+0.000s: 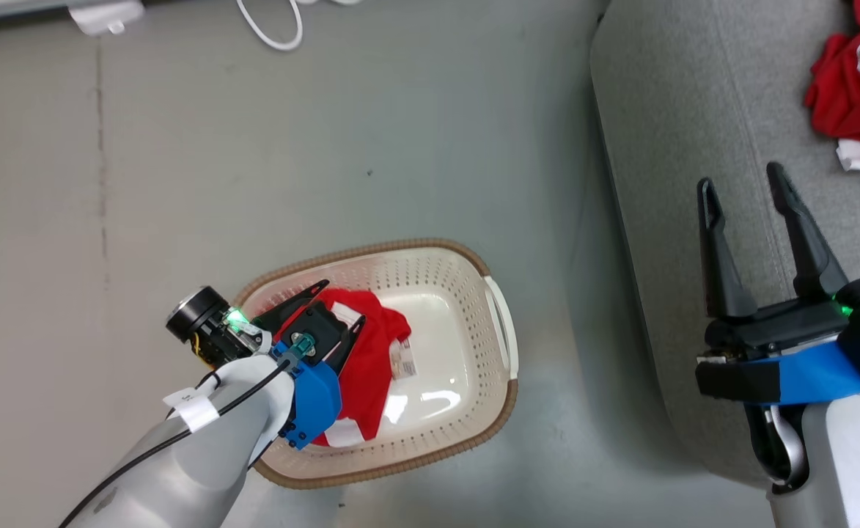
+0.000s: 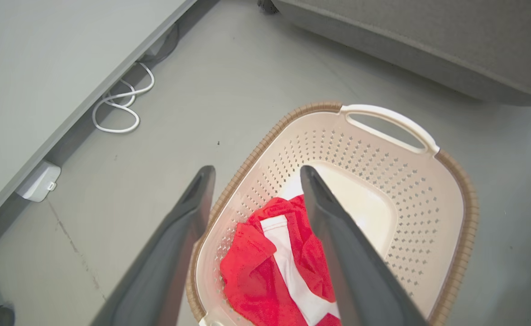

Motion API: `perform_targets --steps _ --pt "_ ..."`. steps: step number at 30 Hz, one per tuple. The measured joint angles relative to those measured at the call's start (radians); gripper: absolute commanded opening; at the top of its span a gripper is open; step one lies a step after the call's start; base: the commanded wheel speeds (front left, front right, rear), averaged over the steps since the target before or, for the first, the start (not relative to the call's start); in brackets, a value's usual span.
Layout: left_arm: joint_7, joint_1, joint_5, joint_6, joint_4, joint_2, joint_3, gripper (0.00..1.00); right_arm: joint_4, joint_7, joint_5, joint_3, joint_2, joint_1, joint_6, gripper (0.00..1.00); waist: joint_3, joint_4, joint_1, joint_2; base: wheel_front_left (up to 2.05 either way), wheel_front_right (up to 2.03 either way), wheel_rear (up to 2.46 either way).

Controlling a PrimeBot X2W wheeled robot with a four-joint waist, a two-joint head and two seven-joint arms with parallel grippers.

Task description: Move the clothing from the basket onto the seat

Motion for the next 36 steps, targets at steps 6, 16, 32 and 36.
perform_targets --steps 6,16,32,36 --pt "0.075 -0.078 -0.047 0.0 0.111 -0.007 -0.177 1.0 -0.017 0.0 0.002 0.003 -0.004 -0.049 0.0 1.0 0.104 -0.024 0.0 0.0 0.0 0.0 0.0" --pt "0.254 -0.163 -0.095 0.0 0.193 -0.009 -0.356 1.0 -0.058 0.0 0.003 0.015 0.001 -0.122 0.0 1.0 0.26 -0.063 -0.0001 0.0 0.0 0.0 0.0" --pt "0.474 -0.195 0.049 0.0 0.202 0.032 -0.366 1.0 -0.103 0.0 -0.006 -0.01 0.018 -0.153 0.0 1.0 0.418 -0.131 -0.0001 0.0 0.0 0.0 0.0" --pt "0.472 -0.222 0.06 0.0 0.219 0.057 -0.366 1.0 -0.116 0.0 -0.013 -0.012 0.019 -0.155 0.0 1.0 0.453 -0.139 -0.0002 -0.0001 0.0 0.0 0.0"
